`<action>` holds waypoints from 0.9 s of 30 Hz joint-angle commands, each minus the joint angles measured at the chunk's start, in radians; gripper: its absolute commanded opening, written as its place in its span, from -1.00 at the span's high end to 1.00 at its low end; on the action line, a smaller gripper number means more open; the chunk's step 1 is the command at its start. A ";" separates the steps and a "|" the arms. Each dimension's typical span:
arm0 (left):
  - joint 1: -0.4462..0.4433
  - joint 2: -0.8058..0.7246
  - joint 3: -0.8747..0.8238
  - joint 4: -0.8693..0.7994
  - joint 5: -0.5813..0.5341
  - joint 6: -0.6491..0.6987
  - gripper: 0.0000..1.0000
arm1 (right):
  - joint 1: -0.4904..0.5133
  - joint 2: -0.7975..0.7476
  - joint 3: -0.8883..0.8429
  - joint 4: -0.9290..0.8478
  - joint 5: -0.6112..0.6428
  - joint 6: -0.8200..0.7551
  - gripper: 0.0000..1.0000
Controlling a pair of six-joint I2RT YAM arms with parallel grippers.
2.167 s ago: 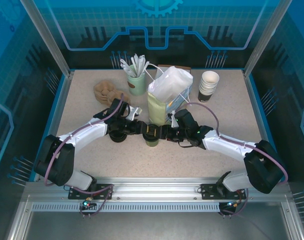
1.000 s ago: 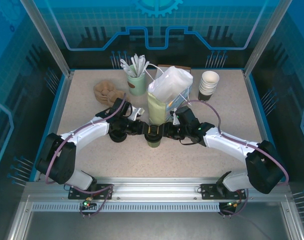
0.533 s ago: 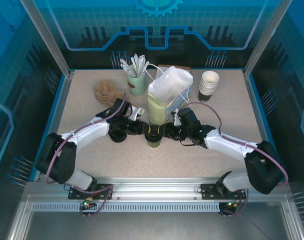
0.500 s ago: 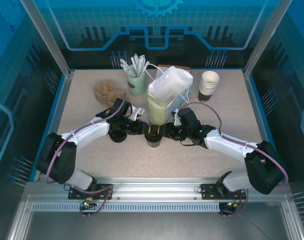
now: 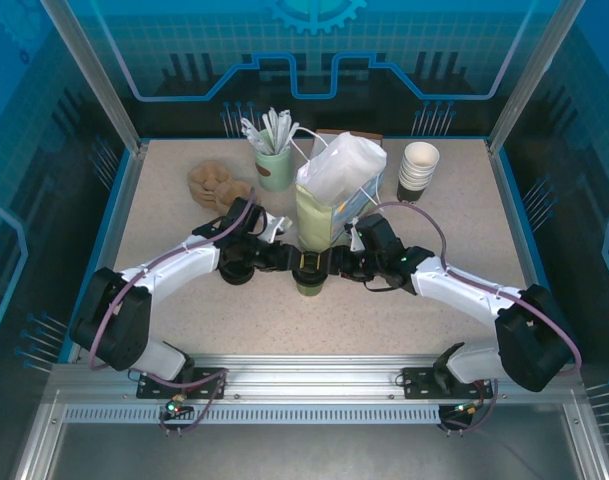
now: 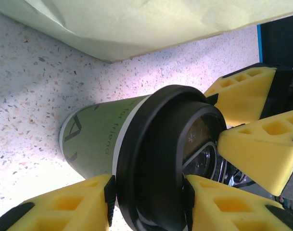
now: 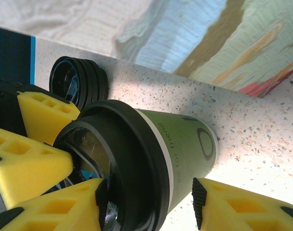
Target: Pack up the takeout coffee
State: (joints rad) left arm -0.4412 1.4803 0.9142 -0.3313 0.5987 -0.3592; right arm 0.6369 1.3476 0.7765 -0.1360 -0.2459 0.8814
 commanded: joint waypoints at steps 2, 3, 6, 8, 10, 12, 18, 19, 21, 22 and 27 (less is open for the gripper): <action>-0.008 -0.030 0.048 -0.039 0.020 0.007 0.11 | 0.014 0.011 0.036 -0.061 -0.004 -0.020 -0.04; -0.008 -0.029 0.052 -0.041 0.017 0.007 0.10 | 0.013 0.011 0.039 -0.061 -0.007 -0.018 -0.05; -0.008 -0.030 0.060 -0.046 0.011 0.003 0.10 | 0.017 0.010 0.053 -0.062 -0.010 -0.018 -0.06; -0.008 -0.030 0.065 -0.047 0.012 0.000 0.09 | 0.018 0.009 0.062 -0.068 -0.013 -0.020 -0.07; -0.008 -0.031 0.071 -0.051 0.008 0.000 0.09 | 0.019 0.006 0.068 -0.071 -0.015 -0.020 -0.08; -0.008 -0.031 0.076 -0.054 0.004 0.000 0.08 | 0.020 0.004 0.072 -0.072 -0.017 -0.020 -0.09; -0.008 -0.031 0.087 -0.076 -0.025 0.003 0.02 | 0.020 -0.005 0.087 -0.083 -0.017 -0.020 -0.13; -0.007 -0.032 0.087 -0.077 -0.026 0.000 0.02 | 0.019 -0.007 0.090 -0.086 -0.016 -0.020 -0.14; -0.007 -0.038 0.087 -0.078 -0.028 -0.003 0.02 | 0.020 -0.014 0.092 -0.090 -0.015 -0.020 -0.15; -0.007 -0.041 0.087 -0.079 -0.030 -0.005 0.02 | 0.019 -0.016 0.095 -0.094 -0.014 -0.020 -0.15; -0.004 -0.073 0.101 -0.094 -0.048 -0.012 0.00 | 0.020 -0.038 0.097 -0.128 -0.007 -0.031 -0.16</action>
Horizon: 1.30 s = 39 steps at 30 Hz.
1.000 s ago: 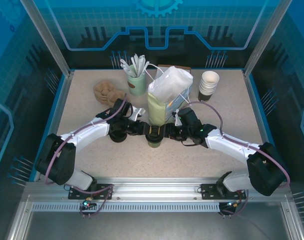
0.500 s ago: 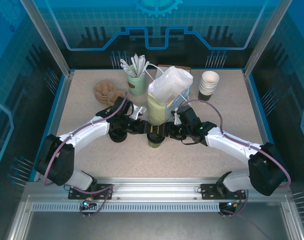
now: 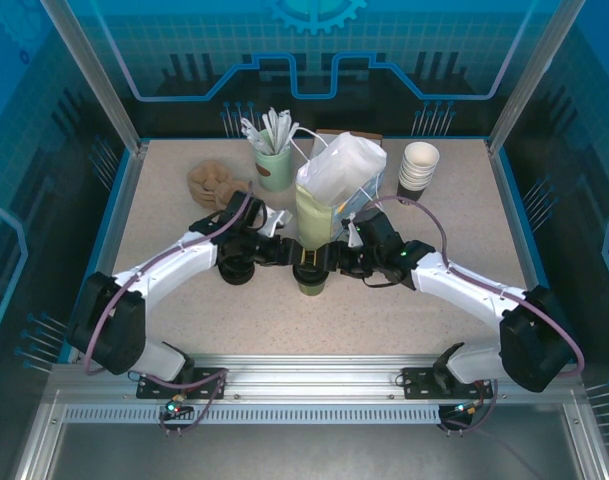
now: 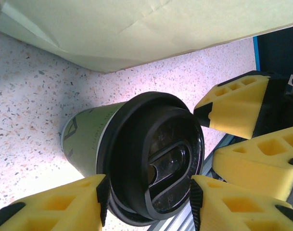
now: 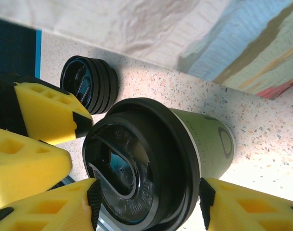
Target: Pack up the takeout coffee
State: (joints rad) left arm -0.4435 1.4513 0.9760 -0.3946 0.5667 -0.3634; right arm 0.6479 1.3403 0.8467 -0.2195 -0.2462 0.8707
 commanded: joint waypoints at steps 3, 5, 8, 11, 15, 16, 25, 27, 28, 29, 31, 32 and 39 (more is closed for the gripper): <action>0.002 -0.074 0.056 -0.043 -0.034 -0.014 -0.01 | 0.008 -0.059 0.070 -0.083 0.005 -0.035 -0.16; 0.010 -0.099 0.067 -0.054 -0.049 -0.016 -0.02 | 0.008 -0.088 0.082 -0.116 0.013 -0.049 -0.16; 0.035 -0.140 0.074 -0.055 -0.067 -0.036 -0.03 | 0.007 -0.140 0.101 -0.169 0.028 -0.078 -0.16; 0.076 -0.181 0.082 -0.054 -0.071 -0.057 -0.03 | 0.001 -0.195 0.131 -0.231 0.042 -0.113 -0.16; 0.140 -0.225 0.084 -0.037 -0.082 -0.091 -0.03 | -0.018 -0.267 0.179 -0.302 0.054 -0.167 -0.15; 0.162 -0.233 0.081 -0.023 -0.090 -0.106 -0.05 | -0.028 -0.286 0.188 -0.313 0.054 -0.183 -0.14; 0.325 -0.266 0.010 0.135 -0.258 -0.268 -0.03 | -0.145 -0.411 0.211 -0.335 -0.046 -0.291 -0.14; 0.354 -0.249 -0.007 0.149 -0.302 -0.298 -0.02 | -0.172 -0.419 0.205 -0.323 -0.074 -0.308 -0.14; 0.369 -0.238 -0.016 0.158 -0.320 -0.312 -0.02 | -0.185 -0.419 0.201 -0.313 -0.092 -0.313 -0.14; 0.383 -0.224 -0.025 0.163 -0.342 -0.332 -0.02 | -0.197 -0.419 0.198 -0.305 -0.102 -0.315 -0.15; 0.407 -0.195 -0.042 0.181 -0.363 -0.360 -0.01 | -0.219 -0.409 0.197 -0.293 -0.122 -0.315 -0.15; 0.419 -0.174 -0.050 0.197 -0.366 -0.368 0.00 | -0.228 -0.401 0.197 -0.286 -0.134 -0.314 -0.15; 0.482 -0.034 -0.029 0.248 -0.352 -0.411 0.07 | -0.238 -0.366 0.187 -0.254 -0.164 -0.309 -0.14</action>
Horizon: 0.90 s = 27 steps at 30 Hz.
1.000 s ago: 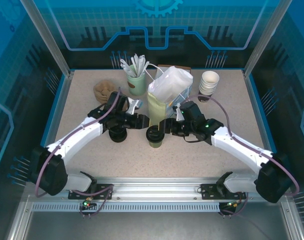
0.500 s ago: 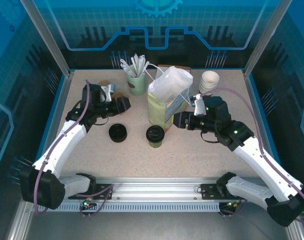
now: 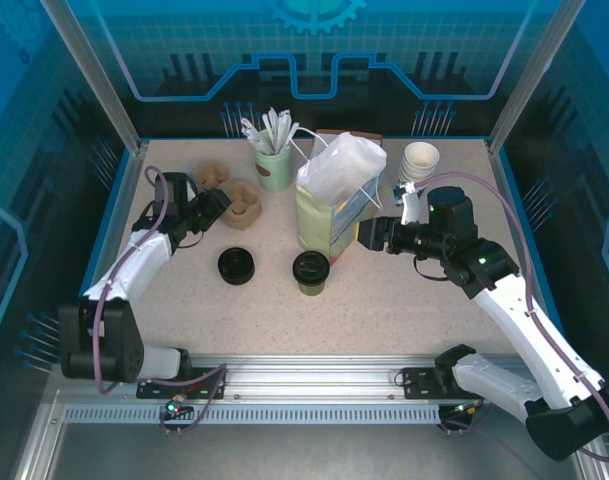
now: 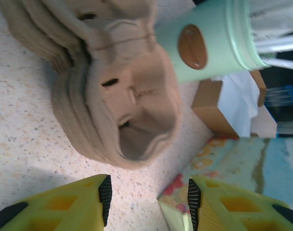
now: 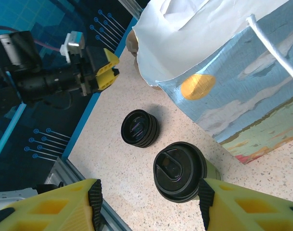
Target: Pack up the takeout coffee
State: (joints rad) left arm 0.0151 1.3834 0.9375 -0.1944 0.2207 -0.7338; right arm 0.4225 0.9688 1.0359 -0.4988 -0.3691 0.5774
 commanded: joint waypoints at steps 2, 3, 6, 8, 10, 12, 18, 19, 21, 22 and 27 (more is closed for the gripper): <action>0.030 0.064 0.026 0.055 -0.005 -0.042 0.08 | -0.014 0.014 -0.007 0.029 -0.046 -0.012 -0.14; 0.032 0.076 0.037 0.056 -0.006 -0.041 0.08 | -0.014 0.018 -0.009 0.029 -0.049 -0.009 -0.14; 0.044 0.113 0.065 0.046 -0.007 -0.041 0.09 | -0.014 0.025 -0.009 0.026 -0.051 -0.006 -0.14; 0.051 0.132 0.078 0.043 -0.006 -0.041 0.09 | -0.017 0.026 -0.006 0.025 -0.051 -0.002 -0.14; 0.051 0.145 0.088 0.047 -0.006 -0.041 0.09 | -0.017 0.025 -0.002 0.022 -0.048 -0.001 -0.14; 0.052 0.163 0.103 0.046 -0.001 -0.037 0.11 | -0.019 0.024 0.003 0.016 -0.044 -0.002 -0.14; 0.052 0.212 0.131 0.052 0.017 -0.041 0.15 | -0.024 0.025 0.007 0.008 -0.039 -0.002 -0.14; 0.053 0.218 0.132 0.053 0.019 -0.042 0.15 | -0.025 0.026 0.007 0.008 -0.041 -0.001 -0.14; 0.052 0.227 0.135 0.056 0.020 -0.042 0.15 | -0.025 0.027 0.006 0.006 -0.041 -0.002 -0.14; 0.052 0.230 0.136 0.057 0.019 -0.042 0.15 | -0.027 0.028 0.008 0.005 -0.042 -0.002 -0.14; 0.053 0.242 0.141 0.068 0.032 -0.042 0.15 | -0.031 0.028 0.010 0.002 -0.040 -0.002 -0.14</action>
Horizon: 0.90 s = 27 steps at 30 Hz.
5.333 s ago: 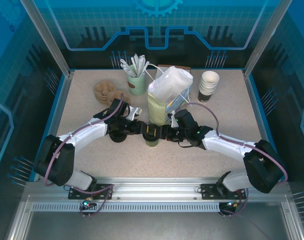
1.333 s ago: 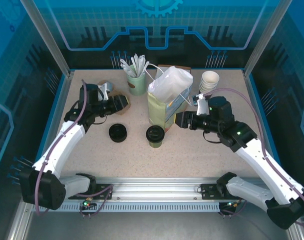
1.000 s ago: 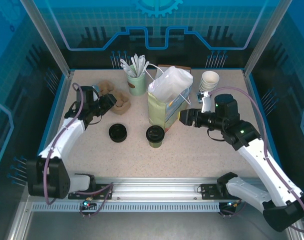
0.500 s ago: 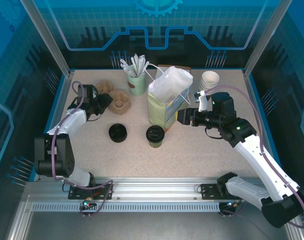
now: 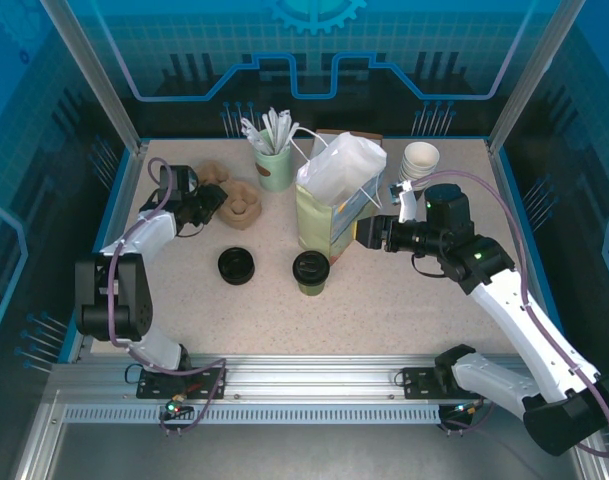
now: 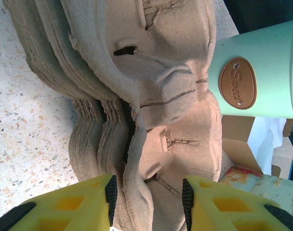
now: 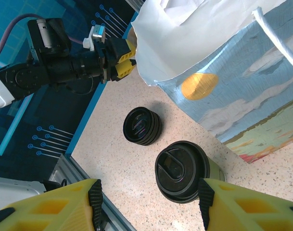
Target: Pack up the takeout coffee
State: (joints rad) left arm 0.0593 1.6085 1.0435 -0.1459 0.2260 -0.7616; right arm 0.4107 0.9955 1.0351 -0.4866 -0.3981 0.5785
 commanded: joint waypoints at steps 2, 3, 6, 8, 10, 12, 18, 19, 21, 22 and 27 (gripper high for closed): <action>0.009 0.024 0.039 0.024 0.032 -0.016 0.16 | -0.020 0.003 0.012 -0.009 -0.012 -0.001 -0.14; 0.008 0.025 0.039 0.027 0.035 -0.016 0.16 | -0.020 0.003 0.011 -0.007 -0.011 0.000 -0.14; 0.008 0.032 0.047 0.032 0.049 -0.017 0.17 | -0.021 0.005 0.008 -0.005 -0.013 0.004 -0.14; 0.008 0.037 0.047 0.045 0.063 -0.024 0.22 | -0.021 0.006 0.007 -0.005 -0.013 0.006 -0.14; 0.008 0.039 0.046 0.059 0.075 -0.029 0.27 | -0.021 0.008 0.005 -0.003 -0.014 0.008 -0.14; 0.008 0.043 0.044 0.062 0.078 -0.034 0.31 | -0.021 0.008 0.005 -0.003 -0.013 0.008 -0.14; 0.009 0.045 0.038 0.083 0.086 -0.052 0.46 | -0.023 0.006 0.008 -0.007 -0.013 0.008 -0.14; 0.008 0.043 0.036 0.087 0.088 -0.056 0.49 | -0.024 0.006 0.009 -0.007 -0.014 0.010 -0.14; 0.008 0.039 0.036 0.097 0.096 -0.066 0.57 | -0.025 0.006 0.011 -0.010 -0.013 0.009 -0.14; 0.008 0.036 0.038 0.101 0.100 -0.071 0.60 | -0.024 0.006 0.012 -0.011 -0.013 0.008 -0.14; 0.007 0.018 0.052 0.107 0.113 -0.085 0.75 | -0.026 0.008 0.015 -0.014 -0.011 0.009 -0.14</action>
State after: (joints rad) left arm 0.0601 1.6432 1.0584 -0.0677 0.3073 -0.8345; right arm 0.4030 1.0031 1.0351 -0.4870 -0.3981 0.5827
